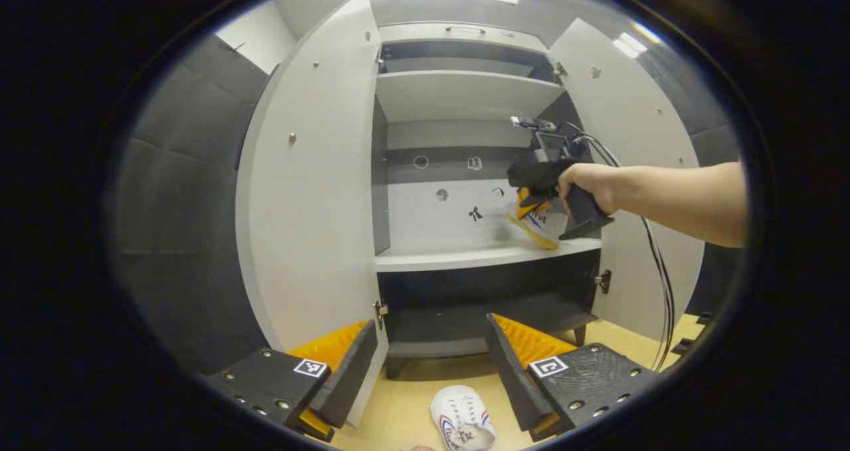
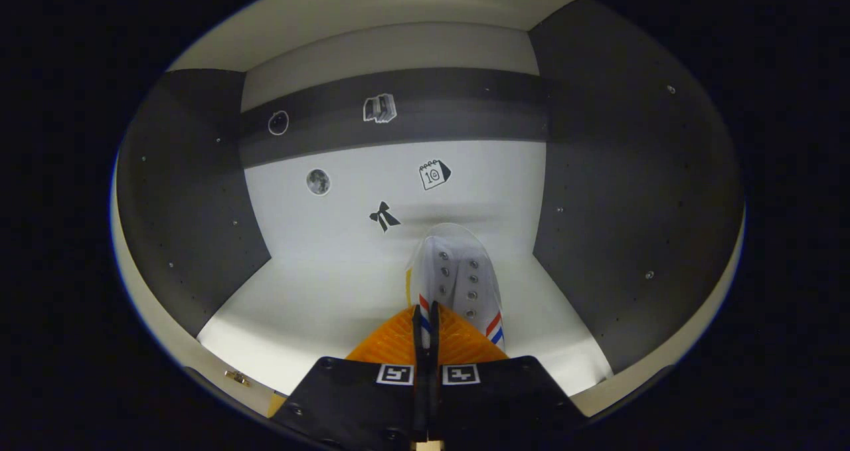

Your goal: Grab one shoe with the right hand and put it into the shoe cabinet, grab the other shoe with the left hand and put it into the shoe cabinet; then close the right door with the right hand and the left door with the left hand.

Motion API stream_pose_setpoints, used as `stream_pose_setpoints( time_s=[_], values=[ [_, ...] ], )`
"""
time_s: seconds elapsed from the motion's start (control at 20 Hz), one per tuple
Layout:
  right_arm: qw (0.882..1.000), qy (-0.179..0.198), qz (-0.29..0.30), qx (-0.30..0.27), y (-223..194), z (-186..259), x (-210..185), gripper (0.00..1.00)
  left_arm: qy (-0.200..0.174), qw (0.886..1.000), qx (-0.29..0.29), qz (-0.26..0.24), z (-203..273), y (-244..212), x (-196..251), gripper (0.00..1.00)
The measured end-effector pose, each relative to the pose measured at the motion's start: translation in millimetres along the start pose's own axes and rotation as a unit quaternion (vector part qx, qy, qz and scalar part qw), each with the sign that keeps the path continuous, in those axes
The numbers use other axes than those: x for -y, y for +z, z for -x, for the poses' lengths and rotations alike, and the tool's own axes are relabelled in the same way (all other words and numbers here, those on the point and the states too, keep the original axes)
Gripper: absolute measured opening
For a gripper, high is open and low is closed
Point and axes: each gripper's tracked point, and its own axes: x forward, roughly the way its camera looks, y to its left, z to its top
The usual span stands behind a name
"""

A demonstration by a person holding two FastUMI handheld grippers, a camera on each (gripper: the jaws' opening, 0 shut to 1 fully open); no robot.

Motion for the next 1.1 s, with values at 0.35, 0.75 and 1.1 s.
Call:
stream_pose_setpoints(
  time_s=[0.35,0.75,1.1],
  values=[
    [0.998,0.031,-0.006,0.062,12.9,28.1,-7.4,0.71,0.005,1.000,-0.013,-0.008,-14.3,-4.9,-8.2,0.93],
    [0.983,0.037,0.048,0.172,1.1,138.2,6.7,1.00,-0.010,0.999,-0.044,-0.015,-32.2,-21.9,-5.0,0.93],
    [0.976,0.049,0.045,0.209,-37.9,220.2,32.9,1.00,-0.034,0.994,-0.108,-0.001,-45.6,-77.5,7.3,0.94]
  ],
)
